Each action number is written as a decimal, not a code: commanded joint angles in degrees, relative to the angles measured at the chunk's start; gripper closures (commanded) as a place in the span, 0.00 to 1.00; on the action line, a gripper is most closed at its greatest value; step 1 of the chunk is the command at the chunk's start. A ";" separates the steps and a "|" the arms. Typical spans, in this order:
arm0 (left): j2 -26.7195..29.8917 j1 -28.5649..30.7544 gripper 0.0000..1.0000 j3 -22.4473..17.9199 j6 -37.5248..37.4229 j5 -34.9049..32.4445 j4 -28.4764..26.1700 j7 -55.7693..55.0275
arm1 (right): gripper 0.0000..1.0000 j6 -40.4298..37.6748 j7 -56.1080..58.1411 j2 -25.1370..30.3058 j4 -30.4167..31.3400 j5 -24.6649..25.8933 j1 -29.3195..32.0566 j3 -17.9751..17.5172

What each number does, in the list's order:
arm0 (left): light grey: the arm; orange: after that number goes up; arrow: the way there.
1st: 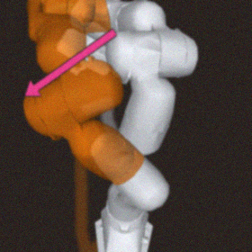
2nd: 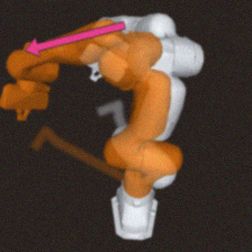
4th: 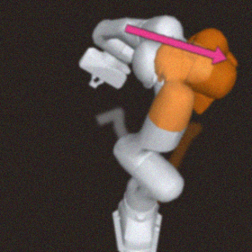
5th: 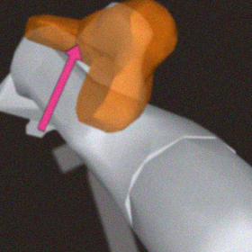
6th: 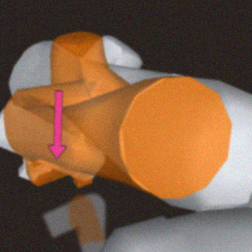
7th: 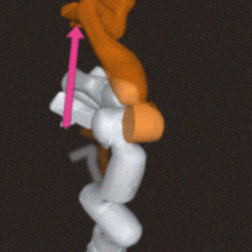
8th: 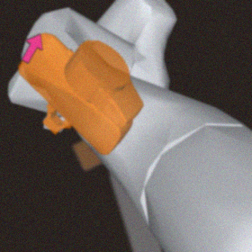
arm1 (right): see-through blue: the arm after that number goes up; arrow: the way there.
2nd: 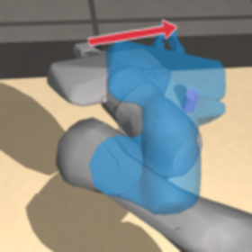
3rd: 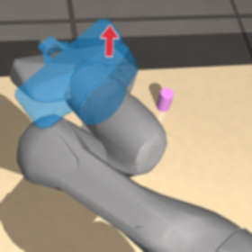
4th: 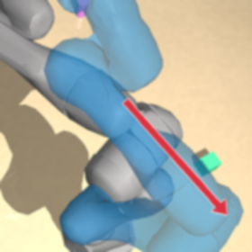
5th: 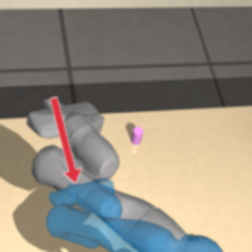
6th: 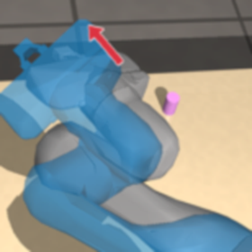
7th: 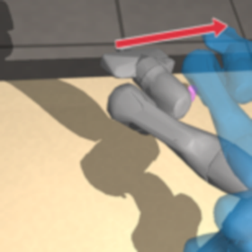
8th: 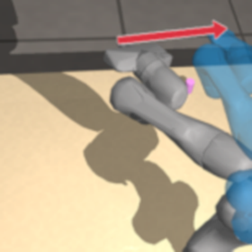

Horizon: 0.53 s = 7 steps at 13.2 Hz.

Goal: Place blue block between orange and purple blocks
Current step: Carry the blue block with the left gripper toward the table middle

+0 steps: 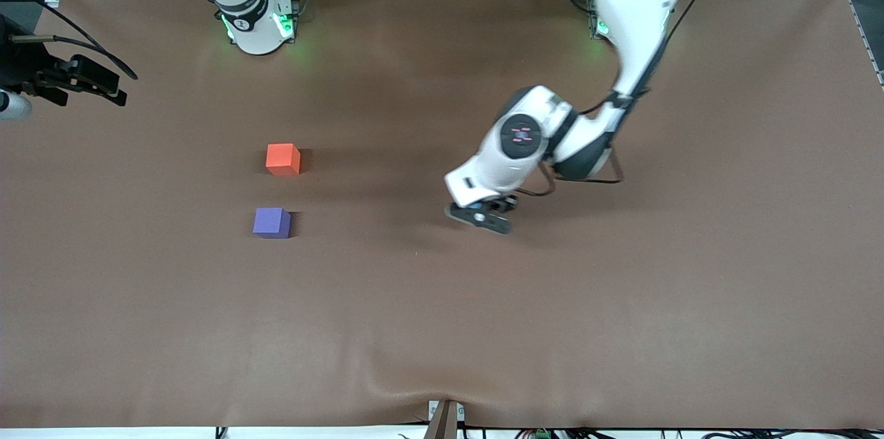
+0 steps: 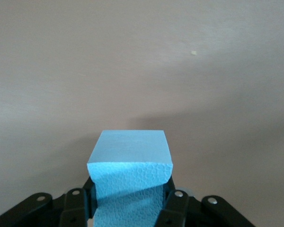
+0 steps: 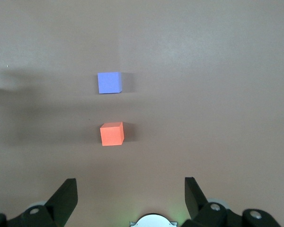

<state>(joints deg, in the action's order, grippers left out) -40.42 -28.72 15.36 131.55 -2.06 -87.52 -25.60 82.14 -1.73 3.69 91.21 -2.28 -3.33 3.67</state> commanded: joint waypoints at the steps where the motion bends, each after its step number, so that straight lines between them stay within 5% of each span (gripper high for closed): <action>1: -6.67 -3.70 1.00 -0.85 -1.48 0.04 8.84 -8.12 | 0.00 -0.23 -0.82 0.79 0.37 -0.35 -0.88 0.64; 6: -10.19 -10.02 1.00 -2.34 -1.39 -0.05 10.08 -22.37 | 0.00 -0.05 -0.91 0.36 0.20 -0.44 -0.62 0.64; 7: -10.38 -10.91 0.34 -2.96 -1.30 -0.05 10.00 -24.05 | 0.00 0.30 -0.39 0.09 -0.07 -0.53 -0.27 0.64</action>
<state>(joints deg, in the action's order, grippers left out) -49.30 -37.44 14.21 131.41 -2.06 -79.79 -46.30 82.17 -1.73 3.68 91.21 -2.28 -3.35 3.71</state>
